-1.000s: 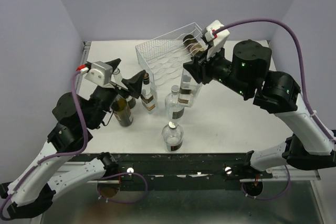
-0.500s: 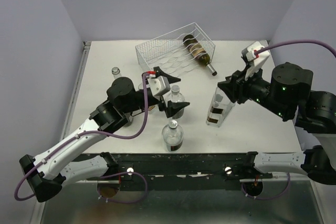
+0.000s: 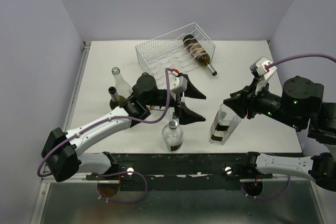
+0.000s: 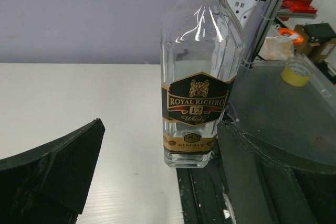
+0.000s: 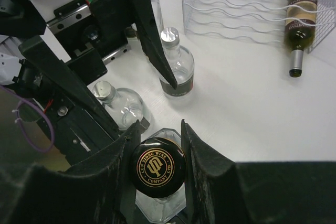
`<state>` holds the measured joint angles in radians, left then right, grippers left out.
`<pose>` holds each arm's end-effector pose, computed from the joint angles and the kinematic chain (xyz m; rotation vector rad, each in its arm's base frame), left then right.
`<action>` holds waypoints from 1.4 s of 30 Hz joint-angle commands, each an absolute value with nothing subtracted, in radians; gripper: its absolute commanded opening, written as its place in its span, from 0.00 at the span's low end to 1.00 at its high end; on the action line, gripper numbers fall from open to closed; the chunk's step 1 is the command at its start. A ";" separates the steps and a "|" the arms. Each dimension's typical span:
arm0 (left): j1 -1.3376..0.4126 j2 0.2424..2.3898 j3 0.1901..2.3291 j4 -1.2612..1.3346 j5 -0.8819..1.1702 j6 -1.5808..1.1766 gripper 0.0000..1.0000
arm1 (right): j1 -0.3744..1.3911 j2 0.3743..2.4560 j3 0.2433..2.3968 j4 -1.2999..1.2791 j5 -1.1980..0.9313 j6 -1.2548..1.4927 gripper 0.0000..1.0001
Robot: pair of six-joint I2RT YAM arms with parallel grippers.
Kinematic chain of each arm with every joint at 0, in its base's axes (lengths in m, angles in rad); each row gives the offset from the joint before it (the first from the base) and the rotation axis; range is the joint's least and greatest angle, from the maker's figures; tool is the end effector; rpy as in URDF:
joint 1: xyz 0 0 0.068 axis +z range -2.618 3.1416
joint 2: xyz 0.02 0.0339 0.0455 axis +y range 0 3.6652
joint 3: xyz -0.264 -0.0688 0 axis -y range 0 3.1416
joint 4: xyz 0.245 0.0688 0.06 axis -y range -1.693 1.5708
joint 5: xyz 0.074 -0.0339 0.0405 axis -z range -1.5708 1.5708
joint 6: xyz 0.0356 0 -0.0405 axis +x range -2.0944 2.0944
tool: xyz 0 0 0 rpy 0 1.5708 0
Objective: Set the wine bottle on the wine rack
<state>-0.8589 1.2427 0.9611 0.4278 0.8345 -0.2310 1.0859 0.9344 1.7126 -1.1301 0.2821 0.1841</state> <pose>0.1654 -0.2321 0.3672 1.1752 1.1686 -1.4440 0.0540 0.0812 0.5032 -0.6732 1.8323 0.5823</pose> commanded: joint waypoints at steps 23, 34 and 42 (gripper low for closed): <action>-1.015 1.494 1.042 0.620 0.773 -0.465 0.99 | 1.092 0.910 1.778 -0.809 0.279 0.160 0.01; -1.015 1.477 0.979 0.718 0.750 -0.454 0.88 | 1.092 0.899 1.783 -0.735 0.304 0.138 0.01; -1.015 1.493 0.953 0.772 0.769 -0.427 0.96 | 1.091 0.885 1.770 -0.698 0.319 0.141 0.00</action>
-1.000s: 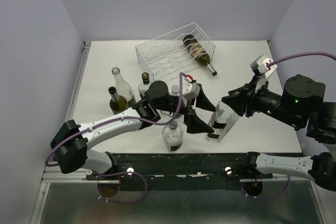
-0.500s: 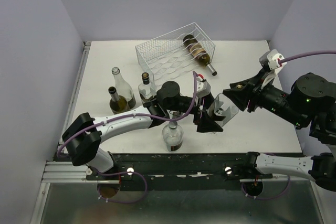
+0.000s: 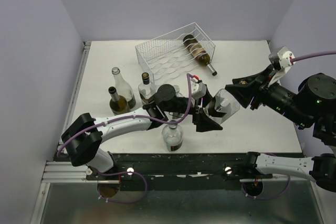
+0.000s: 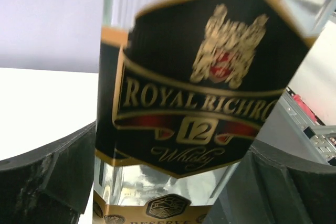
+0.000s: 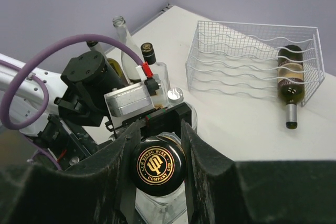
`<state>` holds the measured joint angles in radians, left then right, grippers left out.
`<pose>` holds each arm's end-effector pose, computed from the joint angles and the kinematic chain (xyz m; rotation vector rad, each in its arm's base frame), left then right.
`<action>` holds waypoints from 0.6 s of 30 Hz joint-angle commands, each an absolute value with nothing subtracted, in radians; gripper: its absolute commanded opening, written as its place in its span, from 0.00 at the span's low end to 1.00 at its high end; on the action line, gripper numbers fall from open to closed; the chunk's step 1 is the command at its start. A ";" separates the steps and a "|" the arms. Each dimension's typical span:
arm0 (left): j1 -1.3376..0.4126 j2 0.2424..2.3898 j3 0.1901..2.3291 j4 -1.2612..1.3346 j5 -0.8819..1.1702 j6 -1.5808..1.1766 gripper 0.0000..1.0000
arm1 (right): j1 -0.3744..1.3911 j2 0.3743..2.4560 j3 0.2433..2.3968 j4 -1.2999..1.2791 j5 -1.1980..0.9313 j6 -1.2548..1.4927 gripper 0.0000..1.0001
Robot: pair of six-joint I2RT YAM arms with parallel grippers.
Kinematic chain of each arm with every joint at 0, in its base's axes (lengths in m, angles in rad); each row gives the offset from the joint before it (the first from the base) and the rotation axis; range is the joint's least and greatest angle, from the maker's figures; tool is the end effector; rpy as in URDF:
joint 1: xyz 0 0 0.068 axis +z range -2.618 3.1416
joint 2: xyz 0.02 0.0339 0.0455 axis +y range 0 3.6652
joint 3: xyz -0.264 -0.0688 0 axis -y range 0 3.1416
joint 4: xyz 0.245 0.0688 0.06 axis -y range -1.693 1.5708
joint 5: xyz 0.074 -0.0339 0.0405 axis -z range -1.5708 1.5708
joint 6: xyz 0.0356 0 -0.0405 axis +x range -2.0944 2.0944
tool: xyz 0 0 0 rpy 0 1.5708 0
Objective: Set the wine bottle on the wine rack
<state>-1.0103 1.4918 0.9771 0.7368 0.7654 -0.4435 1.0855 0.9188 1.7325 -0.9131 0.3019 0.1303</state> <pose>0.1594 -0.3004 0.3303 1.1253 1.2081 -1.6694 0.0522 0.0764 0.5319 -0.5713 1.6110 0.6641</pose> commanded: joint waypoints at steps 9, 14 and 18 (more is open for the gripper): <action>-1.015 1.480 0.971 0.709 0.739 -0.350 0.62 | 1.094 0.885 1.761 -0.706 0.327 0.161 0.01; -1.015 1.433 0.980 0.626 0.671 -0.267 0.00 | 1.092 0.884 1.749 -0.748 0.344 0.187 0.01; -1.017 1.384 0.999 0.532 0.624 -0.128 0.00 | 1.092 0.859 1.726 -0.805 0.353 0.230 0.01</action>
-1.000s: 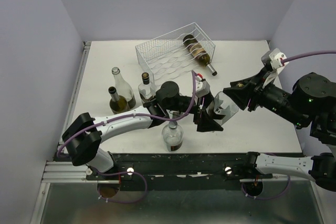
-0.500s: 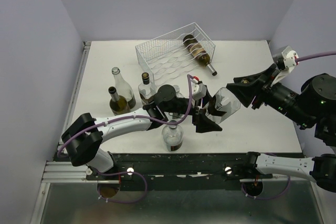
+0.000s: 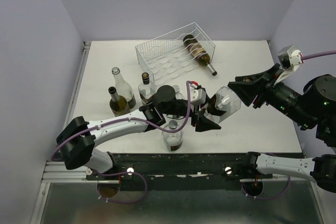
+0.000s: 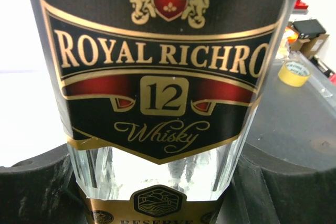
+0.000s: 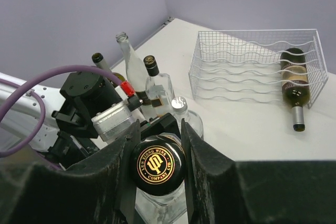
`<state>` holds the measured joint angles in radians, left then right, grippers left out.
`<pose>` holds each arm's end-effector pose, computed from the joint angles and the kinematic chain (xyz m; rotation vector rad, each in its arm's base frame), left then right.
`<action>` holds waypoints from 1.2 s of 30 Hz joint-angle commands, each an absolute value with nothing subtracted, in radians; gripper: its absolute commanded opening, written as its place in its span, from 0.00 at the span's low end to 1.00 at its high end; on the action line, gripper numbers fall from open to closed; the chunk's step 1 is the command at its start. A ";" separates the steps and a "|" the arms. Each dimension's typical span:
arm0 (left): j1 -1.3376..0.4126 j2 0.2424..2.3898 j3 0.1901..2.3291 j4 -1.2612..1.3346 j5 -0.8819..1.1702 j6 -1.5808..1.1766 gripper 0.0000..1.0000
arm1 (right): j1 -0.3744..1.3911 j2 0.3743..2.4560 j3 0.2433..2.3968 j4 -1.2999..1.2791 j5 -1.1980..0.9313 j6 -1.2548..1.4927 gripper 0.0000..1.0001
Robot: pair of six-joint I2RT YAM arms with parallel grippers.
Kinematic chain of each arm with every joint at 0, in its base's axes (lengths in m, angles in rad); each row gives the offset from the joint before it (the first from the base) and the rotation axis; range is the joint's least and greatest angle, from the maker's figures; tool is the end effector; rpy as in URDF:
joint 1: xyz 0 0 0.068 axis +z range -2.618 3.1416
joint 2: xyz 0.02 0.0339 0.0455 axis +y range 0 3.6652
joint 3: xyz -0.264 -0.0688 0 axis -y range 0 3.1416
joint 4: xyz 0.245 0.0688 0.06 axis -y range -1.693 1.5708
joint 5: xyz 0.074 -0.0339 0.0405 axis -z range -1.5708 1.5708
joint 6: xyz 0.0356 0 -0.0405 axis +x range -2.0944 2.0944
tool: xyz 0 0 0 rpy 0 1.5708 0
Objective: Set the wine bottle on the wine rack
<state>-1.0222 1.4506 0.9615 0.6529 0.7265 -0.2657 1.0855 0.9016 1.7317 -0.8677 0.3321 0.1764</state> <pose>0.1530 -0.2957 0.3299 1.1843 1.1513 -1.5249 0.0498 0.0696 0.5378 -0.4798 1.5816 0.7062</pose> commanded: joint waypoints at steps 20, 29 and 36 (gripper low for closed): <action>-1.017 1.333 1.137 0.383 0.339 0.712 0.00 | 1.094 0.764 1.729 -0.972 0.471 0.308 1.00; -1.014 1.371 1.192 0.328 0.274 1.162 0.00 | 1.094 0.865 1.858 -1.136 0.462 0.357 1.00; -1.008 1.391 1.224 0.301 0.270 1.396 0.00 | 1.092 0.905 1.815 -1.304 0.482 0.379 1.00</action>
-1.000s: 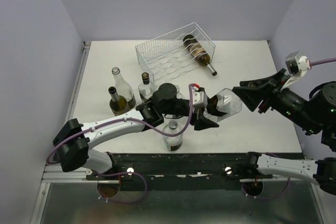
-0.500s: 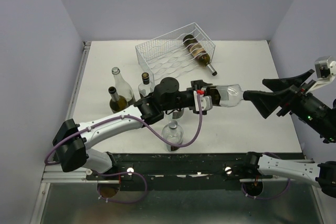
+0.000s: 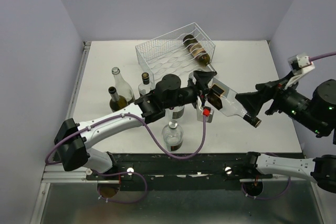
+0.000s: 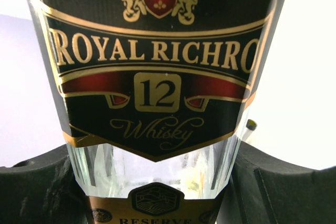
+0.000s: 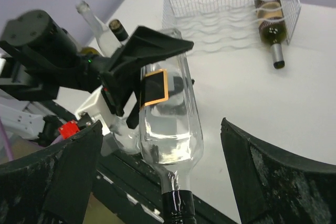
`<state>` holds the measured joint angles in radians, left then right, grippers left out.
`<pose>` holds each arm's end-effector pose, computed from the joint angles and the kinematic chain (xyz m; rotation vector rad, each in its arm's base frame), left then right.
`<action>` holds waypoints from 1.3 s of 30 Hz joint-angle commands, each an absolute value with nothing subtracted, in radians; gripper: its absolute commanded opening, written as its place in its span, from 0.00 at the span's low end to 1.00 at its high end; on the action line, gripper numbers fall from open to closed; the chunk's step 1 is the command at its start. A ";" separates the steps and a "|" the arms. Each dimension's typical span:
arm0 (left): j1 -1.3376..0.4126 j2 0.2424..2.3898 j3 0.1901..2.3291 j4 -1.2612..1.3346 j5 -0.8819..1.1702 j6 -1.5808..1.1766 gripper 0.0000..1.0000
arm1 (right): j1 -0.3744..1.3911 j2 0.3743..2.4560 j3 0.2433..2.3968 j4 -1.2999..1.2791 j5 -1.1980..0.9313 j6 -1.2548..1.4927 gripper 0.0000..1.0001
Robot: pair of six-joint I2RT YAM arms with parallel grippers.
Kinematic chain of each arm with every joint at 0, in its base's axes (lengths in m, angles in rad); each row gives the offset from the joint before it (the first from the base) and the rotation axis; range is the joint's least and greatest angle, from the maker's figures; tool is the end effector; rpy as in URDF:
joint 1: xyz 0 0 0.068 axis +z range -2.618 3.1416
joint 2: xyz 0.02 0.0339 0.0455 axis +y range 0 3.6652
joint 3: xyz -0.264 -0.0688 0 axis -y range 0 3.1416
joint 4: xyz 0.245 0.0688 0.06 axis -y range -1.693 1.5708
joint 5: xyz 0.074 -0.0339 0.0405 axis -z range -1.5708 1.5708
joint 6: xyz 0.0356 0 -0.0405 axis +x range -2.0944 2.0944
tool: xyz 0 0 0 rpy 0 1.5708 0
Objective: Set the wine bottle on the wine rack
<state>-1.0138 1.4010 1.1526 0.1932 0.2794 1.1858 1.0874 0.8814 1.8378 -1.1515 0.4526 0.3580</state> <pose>0.1691 -0.2901 0.3657 1.5324 0.5398 -0.0947 0.0362 0.0355 0.5314 -0.3168 1.7639 0.6529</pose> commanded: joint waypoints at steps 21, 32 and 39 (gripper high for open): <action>-0.991 1.402 1.178 0.430 0.293 1.525 0.00 | 1.092 0.917 1.529 -1.505 0.405 0.503 0.94; -0.991 1.410 1.186 0.434 0.258 1.519 0.00 | 1.092 0.946 1.477 -1.516 0.373 0.541 0.66; -0.991 1.419 1.192 0.436 0.252 1.534 0.00 | 1.092 0.939 1.450 -1.513 0.341 0.545 0.80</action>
<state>-0.9886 1.4368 1.1542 0.2596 0.2703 1.5387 1.0874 0.9421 1.4757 -1.3449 0.3954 0.5266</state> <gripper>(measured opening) 0.746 0.808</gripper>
